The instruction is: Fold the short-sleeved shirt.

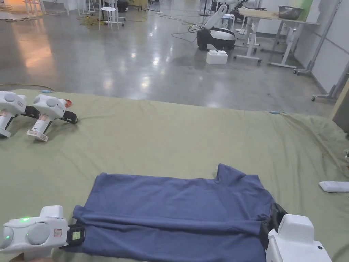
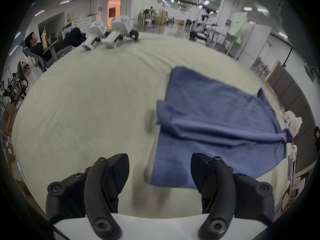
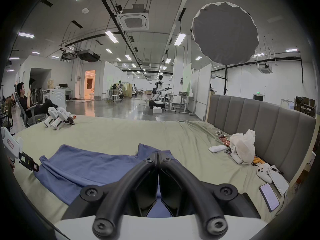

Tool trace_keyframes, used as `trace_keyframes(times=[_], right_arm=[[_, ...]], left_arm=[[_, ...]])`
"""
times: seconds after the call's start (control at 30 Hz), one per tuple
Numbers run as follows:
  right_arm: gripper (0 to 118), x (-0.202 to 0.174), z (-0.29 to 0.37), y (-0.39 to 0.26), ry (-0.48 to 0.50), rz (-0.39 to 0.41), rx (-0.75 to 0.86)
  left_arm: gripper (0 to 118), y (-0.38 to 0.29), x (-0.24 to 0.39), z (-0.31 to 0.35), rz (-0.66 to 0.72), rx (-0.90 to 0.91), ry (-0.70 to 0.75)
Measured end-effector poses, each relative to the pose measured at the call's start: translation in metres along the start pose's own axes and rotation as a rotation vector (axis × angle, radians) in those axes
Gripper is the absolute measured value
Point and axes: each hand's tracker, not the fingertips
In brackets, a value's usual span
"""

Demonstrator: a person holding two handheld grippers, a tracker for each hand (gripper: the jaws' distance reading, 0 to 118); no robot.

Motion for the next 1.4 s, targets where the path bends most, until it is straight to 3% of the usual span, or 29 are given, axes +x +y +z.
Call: trace_keyframes(times=[0.1,0.2,0.27,0.37,0.43,0.57,0.6,0.77,0.9,1.03,1.1,1.4], right_arm=[[0,0.006,0.000,-0.006,-0.015,-0.001,-0.028],[0,0.012,-0.002,-0.011,-0.033,0.000,-0.054],[0,0.016,-0.004,-0.014,-0.036,-0.006,-0.073],[0,0.025,-0.012,-0.019,-0.038,-0.020,-0.121],[3,0.034,-0.022,-0.024,-0.034,-0.037,-0.196],[60,0.065,-0.052,-0.038,-0.035,-0.084,-0.390],[61,0.071,-0.060,-0.043,-0.027,-0.089,-0.433],[62,0.085,-0.101,-0.081,0.069,-0.054,-0.674],[56,0.085,-0.116,-0.103,0.119,-0.091,-0.771],[14,0.082,-0.116,-0.102,0.160,-0.123,-0.758],[11,0.077,-0.113,-0.097,0.134,-0.069,-0.755],[7,0.088,-0.074,-0.047,0.116,-0.035,-0.640]], left_arm=[[68,-0.011,0.013,-0.001,-0.052,-0.088,0.002],[60,-0.017,0.021,0.007,-0.065,-0.041,0.032],[43,-0.018,0.026,0.010,-0.063,-0.038,0.027],[5,-0.022,0.034,0.023,-0.122,-0.026,0.005],[3,-0.021,0.032,0.022,-0.130,-0.027,-0.018],[3,-0.026,0.025,0.027,-0.158,0.007,-0.020],[3,-0.028,0.024,0.030,-0.156,0.017,-0.022],[3,-0.031,0.019,0.046,-0.130,0.081,-0.037],[3,-0.032,0.016,0.047,-0.124,0.105,-0.043],[3,-0.033,0.014,0.046,-0.113,0.105,-0.051],[3,-0.033,0.013,0.046,-0.107,0.111,-0.057],[2,-0.016,0.003,0.079,-0.074,0.192,-0.126]])
